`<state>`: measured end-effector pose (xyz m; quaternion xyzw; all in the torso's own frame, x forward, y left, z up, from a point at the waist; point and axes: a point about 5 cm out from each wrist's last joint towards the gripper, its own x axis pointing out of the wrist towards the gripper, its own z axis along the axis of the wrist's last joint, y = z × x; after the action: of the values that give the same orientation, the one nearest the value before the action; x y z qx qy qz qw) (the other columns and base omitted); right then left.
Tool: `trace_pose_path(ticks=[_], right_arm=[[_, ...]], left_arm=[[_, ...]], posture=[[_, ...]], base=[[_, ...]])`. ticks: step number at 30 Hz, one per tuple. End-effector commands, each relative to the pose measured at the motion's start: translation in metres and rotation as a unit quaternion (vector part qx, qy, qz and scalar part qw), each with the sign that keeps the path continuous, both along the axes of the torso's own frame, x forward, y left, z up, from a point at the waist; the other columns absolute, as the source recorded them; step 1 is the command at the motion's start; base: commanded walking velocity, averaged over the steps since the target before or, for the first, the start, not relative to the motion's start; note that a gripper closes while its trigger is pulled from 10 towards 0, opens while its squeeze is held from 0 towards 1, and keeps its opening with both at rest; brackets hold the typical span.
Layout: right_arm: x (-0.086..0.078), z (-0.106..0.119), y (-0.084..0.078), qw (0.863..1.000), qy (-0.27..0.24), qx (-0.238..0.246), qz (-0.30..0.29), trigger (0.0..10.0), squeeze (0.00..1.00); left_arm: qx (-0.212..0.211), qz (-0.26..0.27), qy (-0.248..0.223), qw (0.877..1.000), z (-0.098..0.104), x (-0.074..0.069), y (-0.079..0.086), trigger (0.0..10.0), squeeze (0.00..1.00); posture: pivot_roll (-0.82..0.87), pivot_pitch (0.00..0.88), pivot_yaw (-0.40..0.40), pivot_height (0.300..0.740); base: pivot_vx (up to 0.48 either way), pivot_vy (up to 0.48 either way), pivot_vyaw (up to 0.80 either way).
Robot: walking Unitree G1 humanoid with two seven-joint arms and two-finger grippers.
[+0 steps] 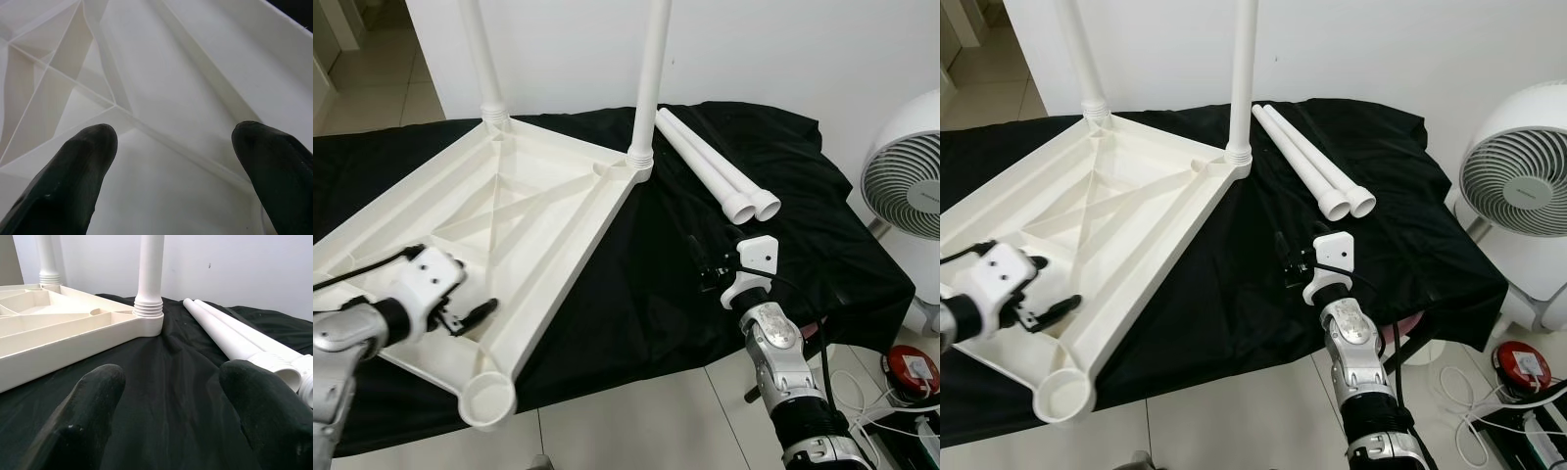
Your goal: Building children table
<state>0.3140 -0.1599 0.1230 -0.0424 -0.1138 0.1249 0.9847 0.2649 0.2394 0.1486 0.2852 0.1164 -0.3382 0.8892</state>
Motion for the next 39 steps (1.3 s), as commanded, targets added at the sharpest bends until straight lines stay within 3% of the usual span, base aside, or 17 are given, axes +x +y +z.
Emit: trace_pose_path(ticks=[1, 7, 12, 14, 20, 23, 27, 33, 36, 39], right_arm=[[-0.001, -0.001, 0.0, 1.0, 0.006, 0.004, 0.0, 10.0, 0.0], [-0.002, -0.001, 0.0, 1.0, 0.005, 0.004, -0.001, 10.0, 0.0], [-0.007, -0.003, -0.004, 1.0, 0.009, 0.003, -0.009, 10.0, 0.0], [-0.009, -0.004, -0.006, 1.0, 0.01, 0.003, -0.012, 10.0, 0.0], [-0.01, -0.005, -0.006, 1.0, 0.012, 0.002, -0.013, 10.0, 0.0], [-0.01, -0.005, -0.005, 1.0, 0.014, 0.004, -0.013, 10.0, 0.0], [-0.01, -0.005, -0.002, 1.0, 0.015, 0.007, -0.011, 10.0, 0.0], [-0.01, -0.004, -0.001, 1.0, 0.015, 0.009, -0.01, 10.0, 0.0], [-0.01, -0.004, -0.001, 1.0, 0.015, 0.011, -0.01, 10.0, 0.0], [-0.009, -0.003, 0.0, 1.0, 0.013, 0.014, -0.01, 10.0, 0.0]], left_arm=[[-0.001, -0.036, 0.028, 0.999, -0.016, 0.0, -0.015, 10.0, 0.0], [-0.006, -0.048, 0.034, 0.998, -0.02, 0.002, -0.023, 10.0, 0.0], [-0.025, -0.082, 0.043, 0.995, -0.027, 0.001, -0.044, 10.0, 0.0], [-0.043, -0.099, 0.049, 0.993, -0.032, -0.001, -0.06, 10.0, 0.0], [-0.056, -0.109, 0.048, 0.991, -0.034, 0.0, -0.072, 10.0, 0.0], [-0.096, -0.121, 0.03, 0.987, -0.031, 0.006, -0.103, 10.0, 0.0], [-0.123, -0.103, 0.007, 0.987, -0.027, 0.016, -0.119, 10.0, 0.0], [-0.138, -0.087, -0.027, 0.986, -0.017, 0.022, -0.117, 10.0, 0.0], [-0.151, -0.056, -0.072, 0.984, -0.001, 0.03, -0.105, 10.0, 0.0], [-0.171, -0.043, -0.089, 0.98, 0.01, 0.033, -0.097, 10.0, 0.0]], posture=[[0.02, 0.036, -0.026, 0.74], [0.01, 0.039, -0.024, 0.74], [-0.02, 0.049, -0.016, 0.74], [-0.03, 0.053, -0.014, 0.74], [-0.04, 0.053, -0.011, 0.74], [-0.04, 0.052, -0.01, 0.74], [-0.05, 0.044, -0.009, 0.74], [-0.04, 0.04, -0.007, 0.74], [-0.03, 0.03, -0.004, 0.74], [-0.02, 0.03, -0.005, 0.74]], base=[[0.0, 0.0, 0.0], [0.0, 0.0, 0.0], [0.0, 0.0, 0.0], [0.0, 0.0, 0.0], [0.0, 0.0, 0.0], [0.0, 0.0, 0.0], [0.0, 0.0, 0.0], [0.0, 0.0, 0.0], [0.0, 0.0, 0.0], [0.0, 0.0, 0.0]])
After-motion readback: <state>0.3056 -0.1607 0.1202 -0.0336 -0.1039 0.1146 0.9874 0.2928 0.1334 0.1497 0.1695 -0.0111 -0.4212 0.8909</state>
